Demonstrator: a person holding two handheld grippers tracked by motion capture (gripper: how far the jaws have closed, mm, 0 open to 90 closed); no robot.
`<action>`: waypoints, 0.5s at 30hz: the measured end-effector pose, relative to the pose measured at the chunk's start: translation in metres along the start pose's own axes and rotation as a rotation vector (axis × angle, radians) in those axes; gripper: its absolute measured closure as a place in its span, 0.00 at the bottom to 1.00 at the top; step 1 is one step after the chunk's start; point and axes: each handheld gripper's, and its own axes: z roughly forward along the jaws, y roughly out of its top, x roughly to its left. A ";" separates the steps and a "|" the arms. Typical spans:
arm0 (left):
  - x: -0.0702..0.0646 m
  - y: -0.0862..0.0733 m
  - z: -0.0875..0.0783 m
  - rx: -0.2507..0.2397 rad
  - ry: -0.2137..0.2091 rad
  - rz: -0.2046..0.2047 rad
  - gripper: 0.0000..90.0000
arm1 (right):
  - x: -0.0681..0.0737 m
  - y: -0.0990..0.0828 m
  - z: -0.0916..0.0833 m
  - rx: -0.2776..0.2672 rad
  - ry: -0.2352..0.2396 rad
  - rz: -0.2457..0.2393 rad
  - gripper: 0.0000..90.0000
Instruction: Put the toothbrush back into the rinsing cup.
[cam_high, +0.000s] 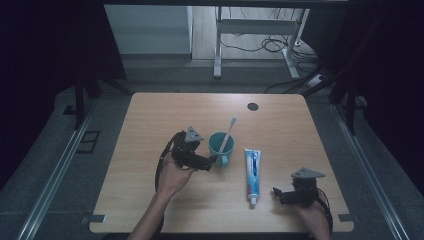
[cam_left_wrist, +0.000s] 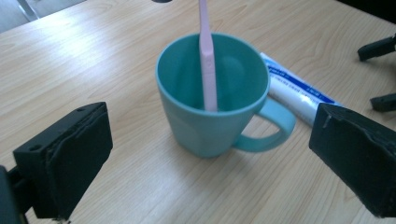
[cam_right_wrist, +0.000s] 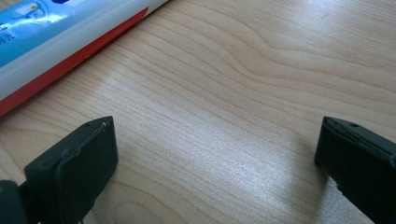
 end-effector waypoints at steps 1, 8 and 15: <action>0.000 -0.002 -0.001 0.000 0.001 0.001 0.00 | 0.000 0.000 0.000 0.001 0.001 0.001 0.00; 0.004 -0.018 -0.008 -0.018 0.009 -0.013 0.00 | 0.000 0.000 0.000 0.000 -0.001 -0.002 0.00; 0.006 -0.035 -0.015 -0.012 0.031 -0.010 0.00 | 0.000 0.000 0.000 0.001 0.000 0.001 0.00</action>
